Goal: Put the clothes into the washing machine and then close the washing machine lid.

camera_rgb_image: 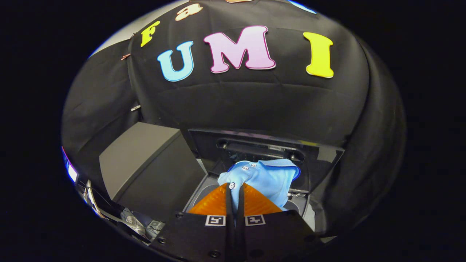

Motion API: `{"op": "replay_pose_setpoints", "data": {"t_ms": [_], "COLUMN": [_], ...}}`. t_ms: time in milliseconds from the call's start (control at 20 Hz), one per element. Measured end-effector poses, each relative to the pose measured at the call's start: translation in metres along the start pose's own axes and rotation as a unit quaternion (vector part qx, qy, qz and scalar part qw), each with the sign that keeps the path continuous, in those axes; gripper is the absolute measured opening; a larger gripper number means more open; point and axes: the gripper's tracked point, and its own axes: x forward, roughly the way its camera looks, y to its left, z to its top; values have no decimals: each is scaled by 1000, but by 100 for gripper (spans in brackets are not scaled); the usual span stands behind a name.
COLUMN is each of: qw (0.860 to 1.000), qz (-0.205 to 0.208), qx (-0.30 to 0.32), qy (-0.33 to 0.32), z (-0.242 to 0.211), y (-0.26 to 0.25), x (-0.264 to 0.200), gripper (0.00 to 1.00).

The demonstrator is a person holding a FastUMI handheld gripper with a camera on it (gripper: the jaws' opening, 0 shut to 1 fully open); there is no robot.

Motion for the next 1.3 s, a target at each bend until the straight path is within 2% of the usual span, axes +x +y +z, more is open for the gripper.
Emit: {"op": "replay_pose_setpoints", "data": {"t_ms": [250, 450, 650, 900, 1100, 1300], "qw": [998, 996, 985, 982, 970, 973], "qz": [-19, -35, -77, -101, -124, -120], "qx": [33, 18, 31, 14, 60, 50], "qy": [52, 83, 151, 157, 198, 189], "z": [-49, -99, -156, -171, -199, -201], "y": [-9, -13, -25, -37, -38, -37], "x": [30, 61, 84, 105, 118, 119], "gripper": [5, 5, 5, 5, 5, 5]}}
